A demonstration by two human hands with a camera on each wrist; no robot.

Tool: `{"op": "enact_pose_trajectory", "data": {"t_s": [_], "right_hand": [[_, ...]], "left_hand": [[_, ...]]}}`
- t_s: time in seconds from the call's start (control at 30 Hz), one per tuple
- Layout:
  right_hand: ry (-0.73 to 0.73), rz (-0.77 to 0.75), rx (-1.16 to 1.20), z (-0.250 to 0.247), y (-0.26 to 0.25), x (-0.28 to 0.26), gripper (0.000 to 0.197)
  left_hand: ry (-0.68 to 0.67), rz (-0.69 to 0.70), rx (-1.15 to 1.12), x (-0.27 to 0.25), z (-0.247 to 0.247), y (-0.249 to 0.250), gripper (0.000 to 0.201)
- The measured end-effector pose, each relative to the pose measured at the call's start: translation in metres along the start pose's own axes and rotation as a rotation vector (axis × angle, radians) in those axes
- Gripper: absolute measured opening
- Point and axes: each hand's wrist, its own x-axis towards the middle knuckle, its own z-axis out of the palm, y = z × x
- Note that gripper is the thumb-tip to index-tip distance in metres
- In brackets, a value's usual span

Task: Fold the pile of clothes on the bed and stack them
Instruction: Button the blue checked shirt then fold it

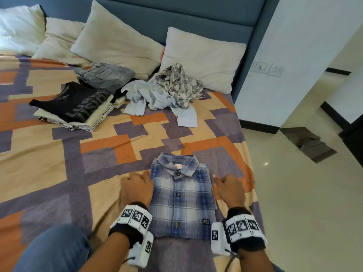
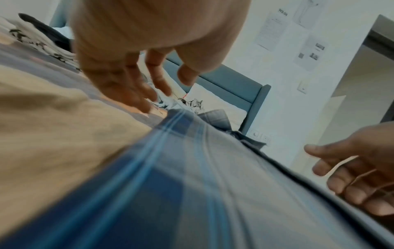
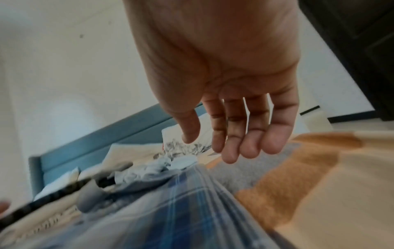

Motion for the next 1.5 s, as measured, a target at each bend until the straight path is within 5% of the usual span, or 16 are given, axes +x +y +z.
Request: {"op": "enact_pose_trajectory", "data": {"t_s": [0.13, 0.23, 0.43, 0.53, 0.63, 0.77, 0.93, 1.03, 1.1, 1.2, 1.37, 1.5], "right_hand": [[-0.127, -0.075, -0.073, 0.032, -0.014, 0.049, 0.046], [-0.26, -0.082, -0.115, 0.05, -0.018, 0.07, 0.043], [-0.333, -0.095, -0.062, 0.05, -0.001, 0.085, 0.026], [-0.267, -0.02, 0.163, 0.042, 0.005, 0.073, 0.029], [-0.282, 0.133, 0.412, 0.023, 0.014, 0.03, 0.034], [-0.304, 0.014, 0.346, 0.031, 0.027, -0.025, 0.036], [-0.306, 0.001, 0.352, 0.049, 0.03, -0.048, 0.057], [-0.229, -0.079, 0.41, 0.066, 0.041, -0.038, 0.105], [-0.217, -0.139, 0.505, 0.072, 0.034, -0.037, 0.098], [-0.217, -0.199, 0.629, 0.064, -0.022, -0.051, 0.086], [-0.461, -0.421, 0.7, 0.073, -0.159, -0.043, 0.073], [-0.484, -0.684, 0.519, 0.124, -0.273, -0.02, 0.017]], "left_hand": [[-0.214, 0.118, 0.041, 0.037, 0.021, 0.028, 0.058], [-0.381, 0.061, 0.191, 0.054, 0.041, 0.033, 0.06], [-0.369, 0.106, 0.17, 0.081, 0.05, 0.006, 0.031], [-0.25, 0.027, -0.044, 0.073, 0.034, 0.001, 0.04], [-0.207, -0.019, 0.003, 0.041, 0.018, -0.004, 0.056], [-0.262, -0.007, 0.093, -0.003, 0.025, -0.006, 0.064], [-0.445, -0.217, -0.364, -0.001, 0.019, 0.007, 0.049], [-0.574, -0.333, -0.697, -0.002, 0.006, 0.004, 0.041], [-0.59, -0.337, -0.838, -0.003, -0.01, 0.003, 0.035], [-0.549, -0.329, -1.0, 0.012, -0.043, -0.003, 0.039], [-0.295, -0.323, -1.162, 0.072, -0.128, -0.034, 0.035], [-0.189, -0.328, -1.321, 0.117, -0.185, -0.077, 0.033]]}}
